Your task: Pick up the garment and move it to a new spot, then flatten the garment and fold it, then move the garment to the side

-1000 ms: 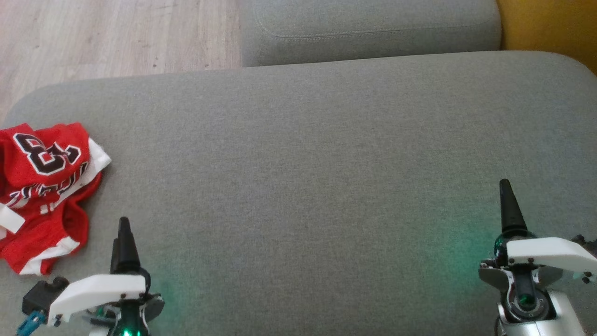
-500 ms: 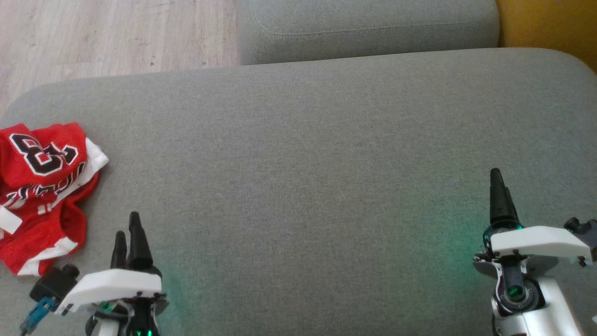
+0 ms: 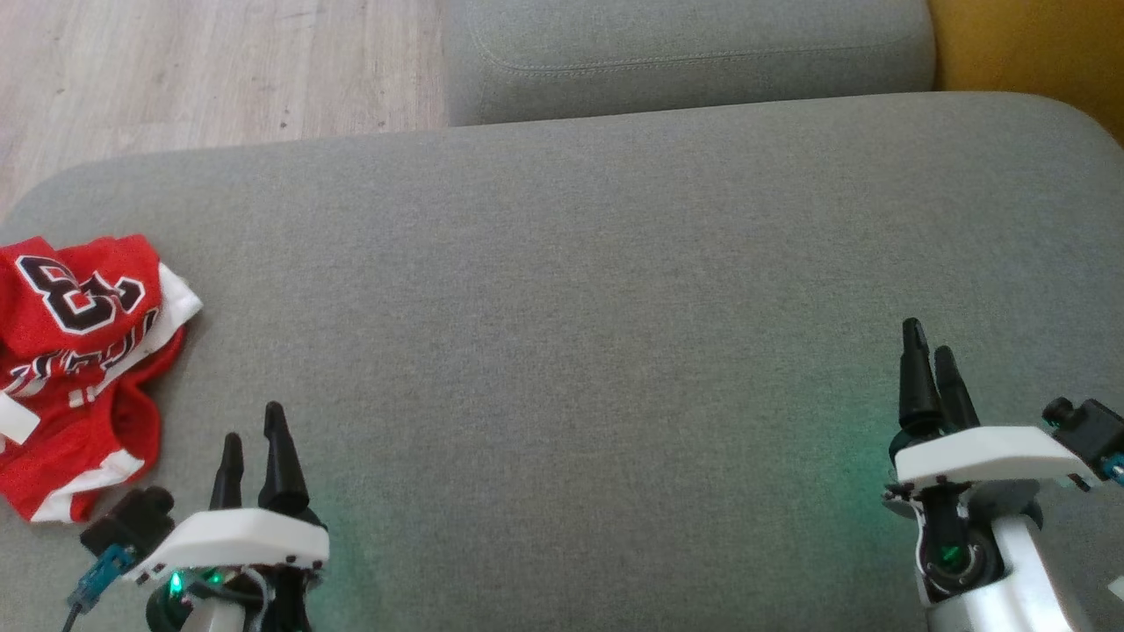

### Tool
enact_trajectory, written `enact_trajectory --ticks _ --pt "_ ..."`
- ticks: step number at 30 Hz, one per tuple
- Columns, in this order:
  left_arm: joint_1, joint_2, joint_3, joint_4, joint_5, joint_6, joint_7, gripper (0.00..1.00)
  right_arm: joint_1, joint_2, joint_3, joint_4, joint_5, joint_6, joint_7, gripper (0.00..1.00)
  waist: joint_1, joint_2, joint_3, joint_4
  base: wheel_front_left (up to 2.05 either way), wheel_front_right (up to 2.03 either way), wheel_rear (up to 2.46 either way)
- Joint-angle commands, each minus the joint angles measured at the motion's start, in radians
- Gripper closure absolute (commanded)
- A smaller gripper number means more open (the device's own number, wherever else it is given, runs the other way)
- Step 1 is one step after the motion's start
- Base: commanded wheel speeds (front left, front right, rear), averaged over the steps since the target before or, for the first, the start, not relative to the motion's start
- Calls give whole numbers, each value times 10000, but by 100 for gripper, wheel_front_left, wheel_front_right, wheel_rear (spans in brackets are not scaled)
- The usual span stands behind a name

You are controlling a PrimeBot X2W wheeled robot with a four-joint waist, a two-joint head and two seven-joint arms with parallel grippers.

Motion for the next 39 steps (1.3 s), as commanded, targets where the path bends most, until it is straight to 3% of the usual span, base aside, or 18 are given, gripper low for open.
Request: enact_trajectory --ticks 1,39 --pt "-571 249 53 -225 498 36 -190 0 -704 -113 203 -237 -489 -3 -166 0 0 0 3 -9 0 0 0" --pt "-1526 588 -634 314 5001 666 -1275 0 -1964 -30 936 809 -5247 -5 -1257 0 0 0 231 -99 0 0 0"
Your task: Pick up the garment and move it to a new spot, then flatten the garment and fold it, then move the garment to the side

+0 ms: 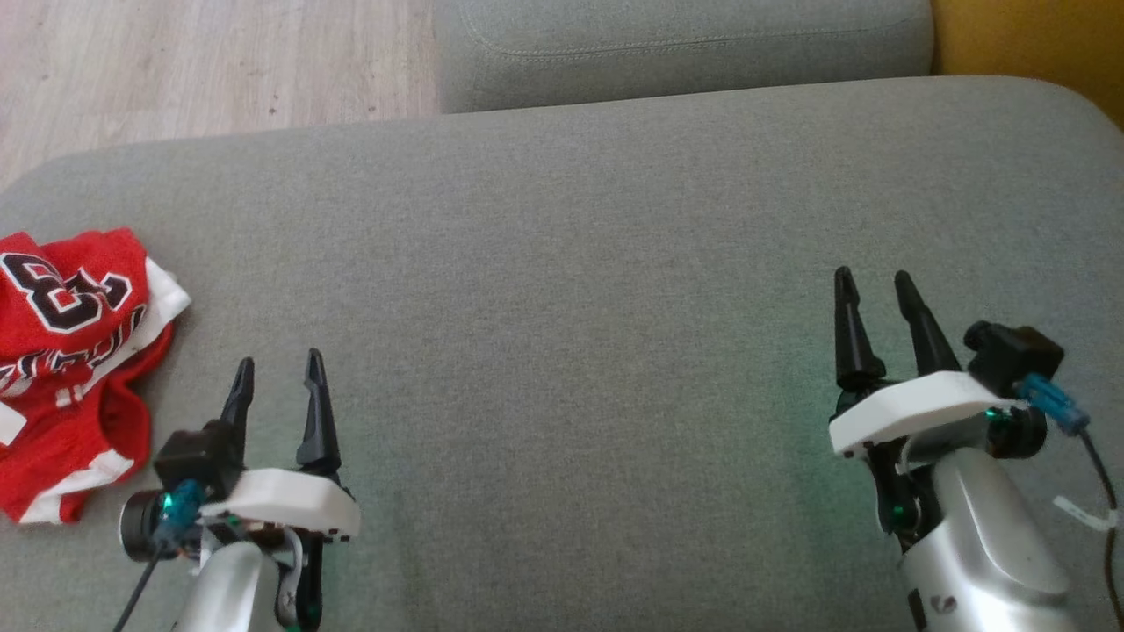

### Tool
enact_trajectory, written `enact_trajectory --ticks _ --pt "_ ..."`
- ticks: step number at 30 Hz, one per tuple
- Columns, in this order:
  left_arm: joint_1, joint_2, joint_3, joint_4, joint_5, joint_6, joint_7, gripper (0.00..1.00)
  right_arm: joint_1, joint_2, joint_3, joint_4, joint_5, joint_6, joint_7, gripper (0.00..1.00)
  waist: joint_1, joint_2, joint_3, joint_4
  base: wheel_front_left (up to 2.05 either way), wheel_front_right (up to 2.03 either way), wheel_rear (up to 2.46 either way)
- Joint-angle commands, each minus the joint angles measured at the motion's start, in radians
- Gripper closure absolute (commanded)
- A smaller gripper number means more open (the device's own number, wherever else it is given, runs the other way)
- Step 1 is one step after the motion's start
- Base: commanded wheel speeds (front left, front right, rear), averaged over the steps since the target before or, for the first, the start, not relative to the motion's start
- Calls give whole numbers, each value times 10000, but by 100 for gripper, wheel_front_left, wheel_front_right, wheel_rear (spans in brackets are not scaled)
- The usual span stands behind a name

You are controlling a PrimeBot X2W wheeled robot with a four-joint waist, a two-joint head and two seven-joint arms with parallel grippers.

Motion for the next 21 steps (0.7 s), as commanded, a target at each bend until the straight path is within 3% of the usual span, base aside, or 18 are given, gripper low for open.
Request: enact_trajectory --ticks 1,21 --pt "-488 215 183 -220 354 99 -163 0 -524 -38 249 -172 -342 -7 -180 0 -1 0 -5 -10 0 0 0" --pt "176 -117 924 -204 2377 679 -743 0 -147 -17 17 84 -2500 -7 -763 0 -1 0 -166 -150 0 0 0"
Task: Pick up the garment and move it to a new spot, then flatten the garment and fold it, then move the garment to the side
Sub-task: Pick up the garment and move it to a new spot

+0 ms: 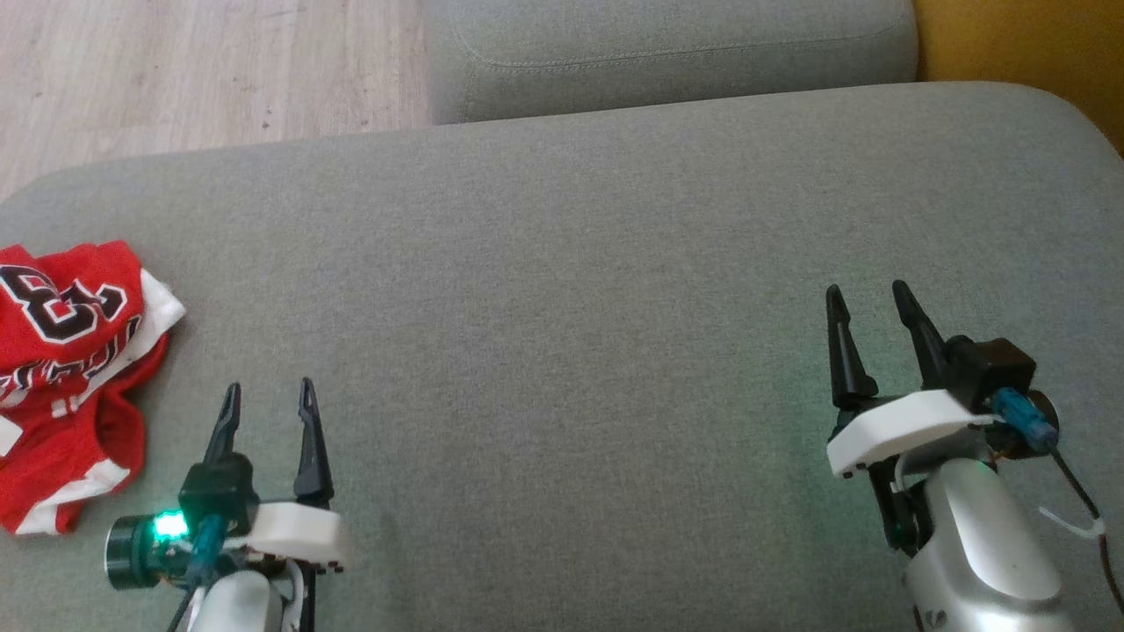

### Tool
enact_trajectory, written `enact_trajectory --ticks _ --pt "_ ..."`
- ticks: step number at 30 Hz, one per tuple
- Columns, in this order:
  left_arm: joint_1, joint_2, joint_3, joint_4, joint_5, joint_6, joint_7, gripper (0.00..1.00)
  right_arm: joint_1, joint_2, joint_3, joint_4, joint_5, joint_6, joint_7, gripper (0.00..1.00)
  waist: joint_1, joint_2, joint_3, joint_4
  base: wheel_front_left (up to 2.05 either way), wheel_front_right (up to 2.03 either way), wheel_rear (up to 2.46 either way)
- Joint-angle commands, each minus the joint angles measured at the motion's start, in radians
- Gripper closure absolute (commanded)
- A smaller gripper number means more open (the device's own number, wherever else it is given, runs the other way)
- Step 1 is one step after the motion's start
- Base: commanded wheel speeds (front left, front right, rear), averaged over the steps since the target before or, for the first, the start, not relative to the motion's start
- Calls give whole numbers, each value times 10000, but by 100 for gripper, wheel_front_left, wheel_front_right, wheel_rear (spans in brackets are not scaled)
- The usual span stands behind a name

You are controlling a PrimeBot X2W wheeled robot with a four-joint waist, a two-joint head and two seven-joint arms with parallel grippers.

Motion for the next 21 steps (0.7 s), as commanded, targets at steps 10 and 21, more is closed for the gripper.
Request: enact_trajectory --ticks 10,21 --pt "-241 -83 619 -408 314 -49 -145 0 -153 -18 242 -359 -107 -7 -147 0 1 0 67 240 0 0 0" --pt "-197 -187 752 -393 389 -220 -145 0 -20 -17 751 -358 110 -7 -147 0 1 0 9 2295 0 0 0"
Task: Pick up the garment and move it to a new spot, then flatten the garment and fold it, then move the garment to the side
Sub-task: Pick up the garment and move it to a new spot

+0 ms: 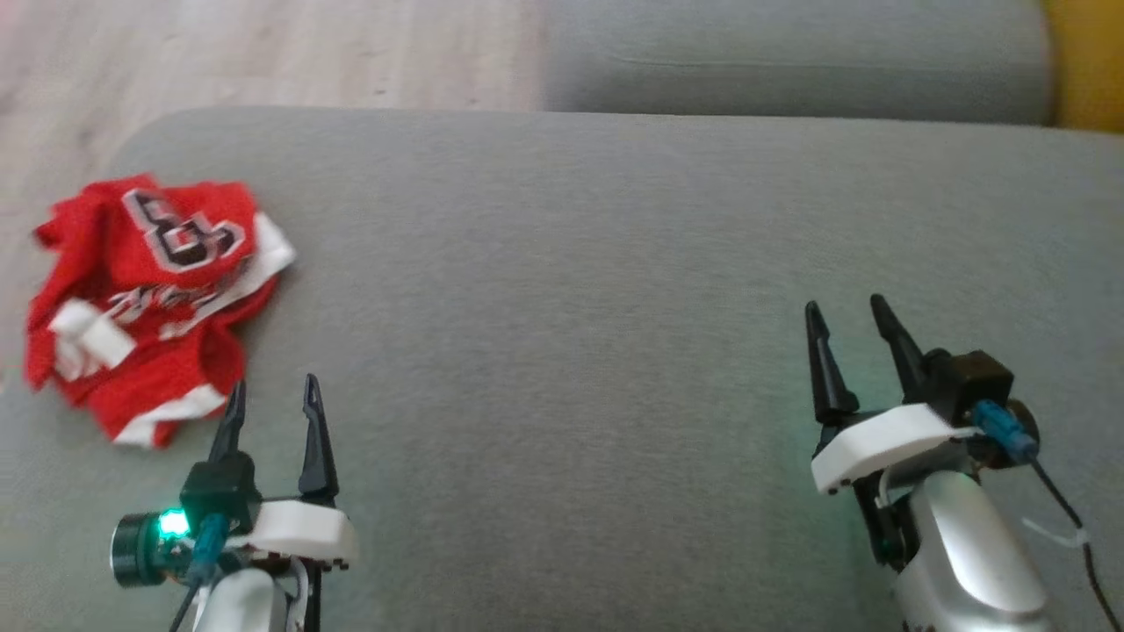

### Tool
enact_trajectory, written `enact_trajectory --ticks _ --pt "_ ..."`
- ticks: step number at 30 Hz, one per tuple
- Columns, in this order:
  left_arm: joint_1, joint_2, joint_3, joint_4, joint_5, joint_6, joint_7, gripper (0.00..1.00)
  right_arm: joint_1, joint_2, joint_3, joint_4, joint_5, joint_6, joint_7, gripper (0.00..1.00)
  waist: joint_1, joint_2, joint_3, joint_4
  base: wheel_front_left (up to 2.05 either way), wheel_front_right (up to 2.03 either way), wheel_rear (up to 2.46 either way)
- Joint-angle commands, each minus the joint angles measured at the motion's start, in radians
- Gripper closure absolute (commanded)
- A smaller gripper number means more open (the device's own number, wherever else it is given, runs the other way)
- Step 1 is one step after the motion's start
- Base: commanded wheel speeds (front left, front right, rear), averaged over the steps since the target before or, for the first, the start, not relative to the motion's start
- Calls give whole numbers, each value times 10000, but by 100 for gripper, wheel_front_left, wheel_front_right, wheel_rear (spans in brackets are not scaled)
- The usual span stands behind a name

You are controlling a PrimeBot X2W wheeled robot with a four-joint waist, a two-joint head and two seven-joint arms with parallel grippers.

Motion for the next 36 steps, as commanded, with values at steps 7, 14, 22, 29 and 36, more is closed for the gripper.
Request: enact_trajectory --ticks 7,14,22,29,36 --pt "-30 68 541 -367 101 -59 -95 0 -125 -13 781 -273 406 -7 -111 0 0 0 -26 2015 0 0 0" --pt "100 51 736 -413 85 -86 -95 0 -105 -13 891 -233 475 -7 -111 0 0 0 112 2644 0 0 0" --pt "-316 56 701 -744 168 -422 -95 0 -210 -13 887 -233 434 -7 -111 0 0 0 480 2897 0 0 0" --pt "-1818 584 976 -475 180 -644 -95 0 -458 -13 976 -272 387 -7 -111 0 0 0 1066 2565 0 0 0" --pt "-3759 1518 1160 961 186 -897 -95 0 -948 -52 1111 -423 27 -7 -111 0 0 0 1943 1790 0 0 0"
